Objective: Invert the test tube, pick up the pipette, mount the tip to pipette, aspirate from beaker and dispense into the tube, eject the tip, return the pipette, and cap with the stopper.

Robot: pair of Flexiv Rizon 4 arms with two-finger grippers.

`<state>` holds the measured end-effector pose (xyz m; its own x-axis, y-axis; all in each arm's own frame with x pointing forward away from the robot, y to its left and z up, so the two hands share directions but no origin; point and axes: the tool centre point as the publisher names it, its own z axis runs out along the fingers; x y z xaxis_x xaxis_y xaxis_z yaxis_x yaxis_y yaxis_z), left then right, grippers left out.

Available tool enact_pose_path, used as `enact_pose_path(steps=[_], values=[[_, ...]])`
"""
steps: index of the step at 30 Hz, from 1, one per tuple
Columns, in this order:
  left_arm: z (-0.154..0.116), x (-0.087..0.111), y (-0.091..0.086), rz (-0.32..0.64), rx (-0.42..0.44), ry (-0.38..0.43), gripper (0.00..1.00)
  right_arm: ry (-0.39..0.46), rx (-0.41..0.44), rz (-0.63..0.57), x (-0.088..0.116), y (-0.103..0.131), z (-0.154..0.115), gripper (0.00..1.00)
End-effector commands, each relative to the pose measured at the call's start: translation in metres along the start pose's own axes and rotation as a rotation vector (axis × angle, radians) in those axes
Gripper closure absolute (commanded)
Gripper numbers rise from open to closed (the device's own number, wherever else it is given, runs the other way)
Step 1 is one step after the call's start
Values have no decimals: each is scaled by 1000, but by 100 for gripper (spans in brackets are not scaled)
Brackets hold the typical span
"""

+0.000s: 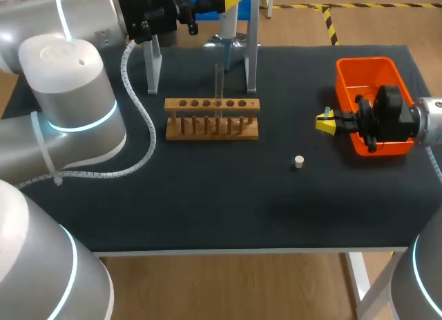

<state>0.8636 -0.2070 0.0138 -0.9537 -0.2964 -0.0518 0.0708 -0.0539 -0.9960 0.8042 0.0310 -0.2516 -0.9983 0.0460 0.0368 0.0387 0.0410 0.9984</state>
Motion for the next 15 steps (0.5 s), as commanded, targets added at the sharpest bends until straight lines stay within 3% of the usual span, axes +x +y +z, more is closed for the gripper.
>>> enact_pose_path(steps=[1,15], values=[[0,-1,0,0,0,1,100,-2,1,-1,1,0,0,100],[-20,0,-6,28,11,1,100,-2,1,-1,1,0,0,100]])
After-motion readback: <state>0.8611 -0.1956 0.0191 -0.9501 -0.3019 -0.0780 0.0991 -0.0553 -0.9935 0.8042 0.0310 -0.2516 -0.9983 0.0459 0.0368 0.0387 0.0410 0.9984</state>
